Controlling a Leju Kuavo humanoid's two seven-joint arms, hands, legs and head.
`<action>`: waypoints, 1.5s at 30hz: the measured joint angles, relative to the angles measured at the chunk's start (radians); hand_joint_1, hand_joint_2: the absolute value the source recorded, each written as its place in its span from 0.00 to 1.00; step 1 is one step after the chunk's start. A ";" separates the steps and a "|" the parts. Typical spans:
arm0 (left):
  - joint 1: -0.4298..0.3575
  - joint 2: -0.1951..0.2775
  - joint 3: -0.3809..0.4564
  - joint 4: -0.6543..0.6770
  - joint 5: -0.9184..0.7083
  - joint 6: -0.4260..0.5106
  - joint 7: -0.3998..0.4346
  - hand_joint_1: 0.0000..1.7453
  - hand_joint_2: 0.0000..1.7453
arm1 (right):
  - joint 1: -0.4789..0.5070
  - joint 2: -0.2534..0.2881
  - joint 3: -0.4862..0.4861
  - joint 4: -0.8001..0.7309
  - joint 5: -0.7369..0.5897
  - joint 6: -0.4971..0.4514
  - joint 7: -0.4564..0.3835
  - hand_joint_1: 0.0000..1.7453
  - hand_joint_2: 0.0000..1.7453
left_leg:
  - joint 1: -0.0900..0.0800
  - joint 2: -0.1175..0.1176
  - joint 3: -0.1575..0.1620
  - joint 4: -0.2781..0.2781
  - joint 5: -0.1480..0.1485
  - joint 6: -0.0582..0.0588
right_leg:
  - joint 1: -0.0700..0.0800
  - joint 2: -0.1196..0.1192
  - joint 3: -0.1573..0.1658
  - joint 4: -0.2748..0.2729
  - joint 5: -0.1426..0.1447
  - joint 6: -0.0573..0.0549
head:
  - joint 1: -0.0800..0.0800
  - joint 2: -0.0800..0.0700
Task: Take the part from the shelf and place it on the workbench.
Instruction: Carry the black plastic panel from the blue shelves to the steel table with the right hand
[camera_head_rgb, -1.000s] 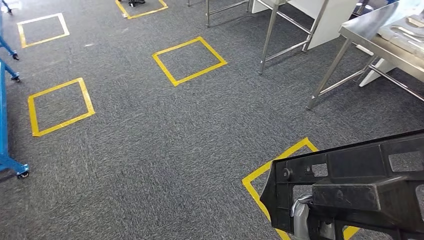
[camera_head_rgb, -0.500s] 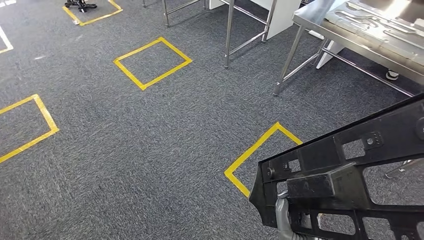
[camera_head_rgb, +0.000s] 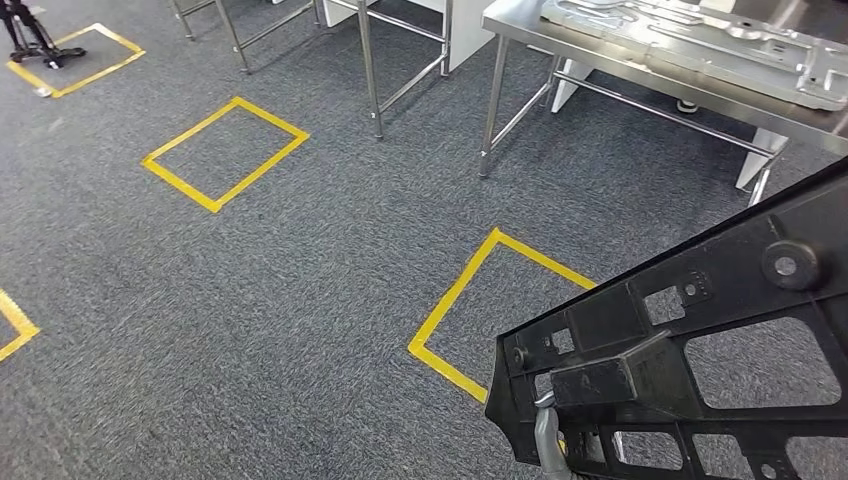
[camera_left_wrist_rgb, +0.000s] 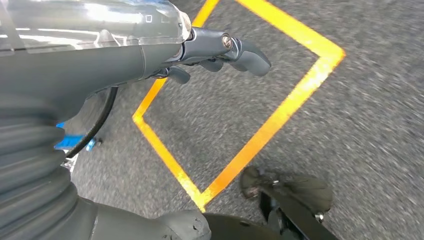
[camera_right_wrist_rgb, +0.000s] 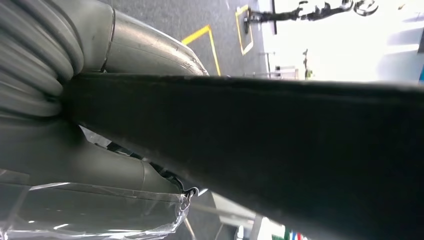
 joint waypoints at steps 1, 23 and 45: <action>0.000 0.000 0.000 0.000 0.000 0.000 0.000 0.00 1.00 | 0.000 -0.002 0.002 0.000 0.000 0.000 0.000 1.00 1.00 | -0.001 -0.020 0.014 -0.038 0.012 0.004 | -0.001 0.013 -0.003 0.001 0.001 0.005 | 0.000 0.000; 0.001 -0.001 -0.001 0.001 -0.051 -0.036 -0.006 0.00 1.00 | 0.013 -0.044 0.056 -0.002 0.008 -0.110 0.026 1.00 1.00 | 0.004 0.094 0.020 0.037 -0.084 -0.022 | -0.013 -0.107 0.002 -0.013 0.003 0.008 | 0.004 0.000; -0.001 -0.003 -0.001 0.001 -0.076 -0.035 0.010 0.00 1.00 | -0.009 -0.110 0.135 -0.008 0.076 -0.231 0.116 1.00 1.00 | 0.003 0.064 0.051 -0.090 0.003 0.030 | -0.022 -0.099 -0.059 0.107 -0.020 0.064 | 0.015 0.000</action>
